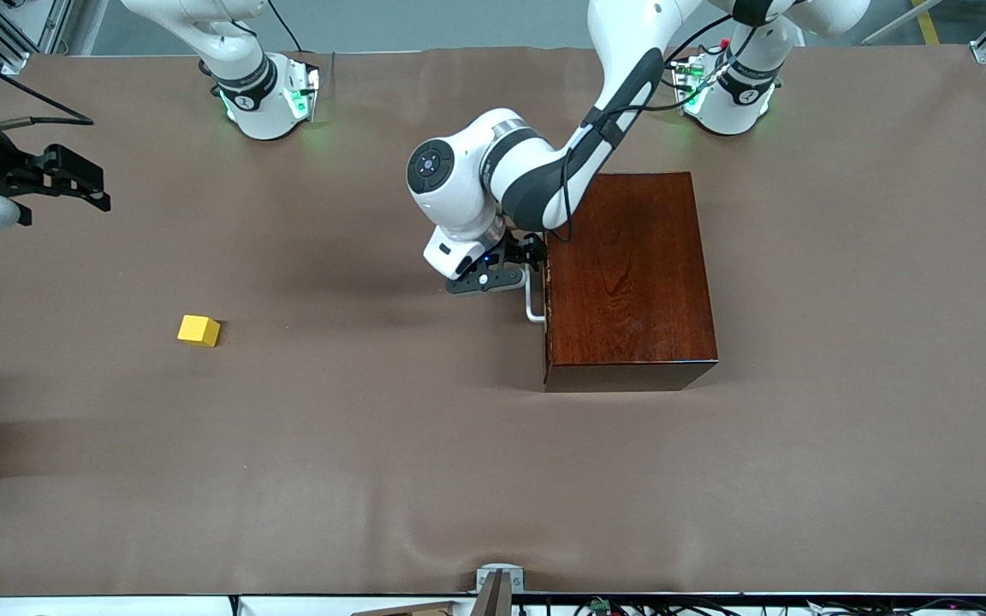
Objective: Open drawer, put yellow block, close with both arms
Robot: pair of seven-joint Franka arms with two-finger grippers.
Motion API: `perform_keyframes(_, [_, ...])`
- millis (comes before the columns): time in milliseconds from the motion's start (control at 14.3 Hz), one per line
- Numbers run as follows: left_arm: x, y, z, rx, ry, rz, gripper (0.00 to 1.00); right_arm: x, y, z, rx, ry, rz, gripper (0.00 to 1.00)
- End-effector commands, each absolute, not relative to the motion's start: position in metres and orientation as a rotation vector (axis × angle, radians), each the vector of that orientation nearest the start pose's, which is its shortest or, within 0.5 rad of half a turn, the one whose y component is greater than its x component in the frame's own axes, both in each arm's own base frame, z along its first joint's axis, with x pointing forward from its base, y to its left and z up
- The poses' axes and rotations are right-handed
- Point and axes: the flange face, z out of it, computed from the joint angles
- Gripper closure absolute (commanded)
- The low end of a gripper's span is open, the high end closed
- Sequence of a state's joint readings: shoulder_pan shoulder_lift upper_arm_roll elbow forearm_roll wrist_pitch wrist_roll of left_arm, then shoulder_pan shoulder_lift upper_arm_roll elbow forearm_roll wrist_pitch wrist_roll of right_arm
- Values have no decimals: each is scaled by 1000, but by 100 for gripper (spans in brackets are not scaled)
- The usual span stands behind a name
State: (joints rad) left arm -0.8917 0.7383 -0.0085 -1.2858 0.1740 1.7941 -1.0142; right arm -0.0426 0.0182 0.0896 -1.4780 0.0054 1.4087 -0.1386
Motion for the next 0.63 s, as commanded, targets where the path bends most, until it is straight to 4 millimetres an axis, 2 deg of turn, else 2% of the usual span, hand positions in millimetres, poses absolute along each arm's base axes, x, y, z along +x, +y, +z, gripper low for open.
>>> perform_keyframes(0, [466, -561, 289, -2893, -168, -84, 0, 535, 23, 649, -3100, -293, 125, 0])
perform_keyframes(559, [464, -588, 306, -3044, -329, -201, 0, 535, 23, 649, -3102, -292, 125, 0])
